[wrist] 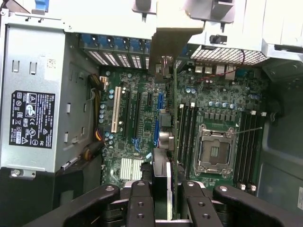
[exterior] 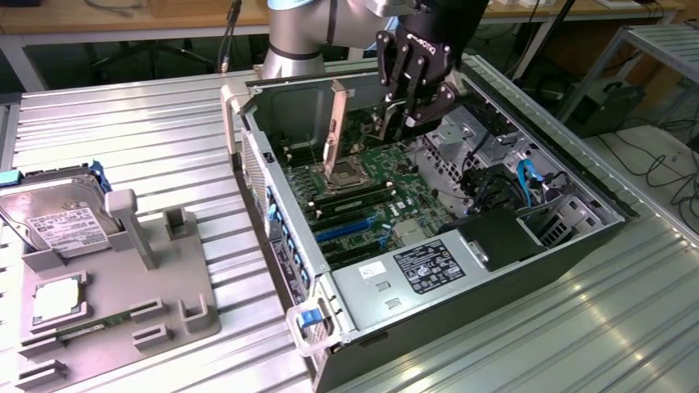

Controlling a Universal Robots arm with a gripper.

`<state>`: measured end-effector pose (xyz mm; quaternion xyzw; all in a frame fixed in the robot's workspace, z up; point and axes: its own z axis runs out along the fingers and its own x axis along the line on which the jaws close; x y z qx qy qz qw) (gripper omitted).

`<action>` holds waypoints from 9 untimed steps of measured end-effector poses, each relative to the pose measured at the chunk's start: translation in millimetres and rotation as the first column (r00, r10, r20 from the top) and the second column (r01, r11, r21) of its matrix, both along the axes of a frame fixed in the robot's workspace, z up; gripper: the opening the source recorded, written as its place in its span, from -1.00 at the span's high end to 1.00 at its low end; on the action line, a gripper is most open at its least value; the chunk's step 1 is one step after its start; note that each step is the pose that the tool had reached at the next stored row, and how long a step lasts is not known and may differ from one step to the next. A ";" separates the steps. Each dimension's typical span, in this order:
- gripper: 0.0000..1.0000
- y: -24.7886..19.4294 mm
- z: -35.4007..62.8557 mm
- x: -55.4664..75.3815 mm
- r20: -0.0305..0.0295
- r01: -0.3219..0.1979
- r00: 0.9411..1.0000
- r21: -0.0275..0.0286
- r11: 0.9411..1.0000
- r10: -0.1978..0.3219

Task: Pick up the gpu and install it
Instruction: 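Insert the gpu into the slot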

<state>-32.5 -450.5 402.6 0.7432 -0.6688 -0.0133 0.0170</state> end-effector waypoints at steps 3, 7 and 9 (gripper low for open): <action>0.44 0.0 -1.8 0.0 0.000 0.000 1.000 0.000 1.000 0.000; 0.44 0.0 -4.3 0.0 0.000 0.000 1.000 0.000 1.000 0.000; 0.44 0.0 -5.3 0.0 0.000 0.000 1.000 0.000 1.000 0.000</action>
